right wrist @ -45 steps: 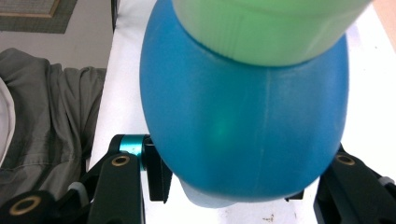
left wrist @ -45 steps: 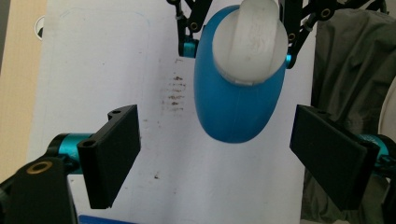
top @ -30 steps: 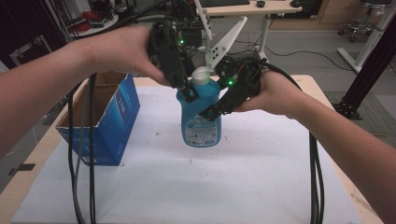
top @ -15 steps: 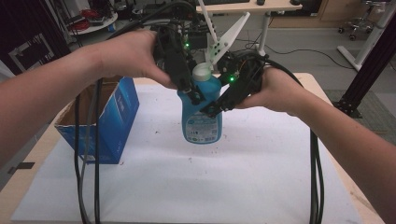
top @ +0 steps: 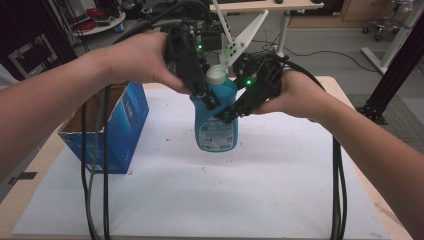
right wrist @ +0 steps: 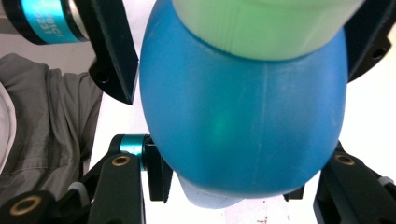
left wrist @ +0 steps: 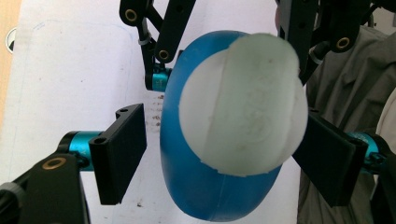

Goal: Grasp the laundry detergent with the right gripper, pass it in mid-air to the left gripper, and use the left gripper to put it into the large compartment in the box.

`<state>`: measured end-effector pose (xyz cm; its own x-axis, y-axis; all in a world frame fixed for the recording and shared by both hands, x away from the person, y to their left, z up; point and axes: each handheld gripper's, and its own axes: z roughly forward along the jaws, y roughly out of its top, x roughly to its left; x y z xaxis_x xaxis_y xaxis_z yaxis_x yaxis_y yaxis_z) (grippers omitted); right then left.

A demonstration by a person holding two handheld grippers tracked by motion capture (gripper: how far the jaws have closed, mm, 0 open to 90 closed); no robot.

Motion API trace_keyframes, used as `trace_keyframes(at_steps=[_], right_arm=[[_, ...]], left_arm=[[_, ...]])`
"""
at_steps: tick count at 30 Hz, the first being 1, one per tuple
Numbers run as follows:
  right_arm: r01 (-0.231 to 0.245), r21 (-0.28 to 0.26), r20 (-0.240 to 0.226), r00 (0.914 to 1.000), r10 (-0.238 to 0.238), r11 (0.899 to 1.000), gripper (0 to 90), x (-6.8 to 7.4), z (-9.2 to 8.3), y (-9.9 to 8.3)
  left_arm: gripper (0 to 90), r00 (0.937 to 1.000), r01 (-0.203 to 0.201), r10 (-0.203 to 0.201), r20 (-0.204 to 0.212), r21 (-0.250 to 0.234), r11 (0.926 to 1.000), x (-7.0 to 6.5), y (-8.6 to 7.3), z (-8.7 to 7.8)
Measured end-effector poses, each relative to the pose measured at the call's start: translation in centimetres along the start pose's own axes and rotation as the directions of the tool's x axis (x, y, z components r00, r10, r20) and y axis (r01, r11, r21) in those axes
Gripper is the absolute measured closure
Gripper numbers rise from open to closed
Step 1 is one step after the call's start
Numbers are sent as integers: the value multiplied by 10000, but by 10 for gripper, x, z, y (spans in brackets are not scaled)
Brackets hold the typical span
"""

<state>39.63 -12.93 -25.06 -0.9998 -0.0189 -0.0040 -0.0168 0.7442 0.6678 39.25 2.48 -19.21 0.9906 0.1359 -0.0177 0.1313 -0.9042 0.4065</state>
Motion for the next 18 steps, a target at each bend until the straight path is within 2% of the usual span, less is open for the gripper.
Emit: trace_keyframes(at_steps=[16, 18], right_arm=[[12, -2, 29, 10000, -12, 10000, 476, 0, 0, 0], [210, -116, 31, 9998, -210, 9997, 476, -2, 1, 0]], left_arm=[[257, 10000, 56, -56, -24, 84, 9999, -1, 0, 1], [270, 10000, 59, -59, -33, 71, 10000, 0, -1, 0]])
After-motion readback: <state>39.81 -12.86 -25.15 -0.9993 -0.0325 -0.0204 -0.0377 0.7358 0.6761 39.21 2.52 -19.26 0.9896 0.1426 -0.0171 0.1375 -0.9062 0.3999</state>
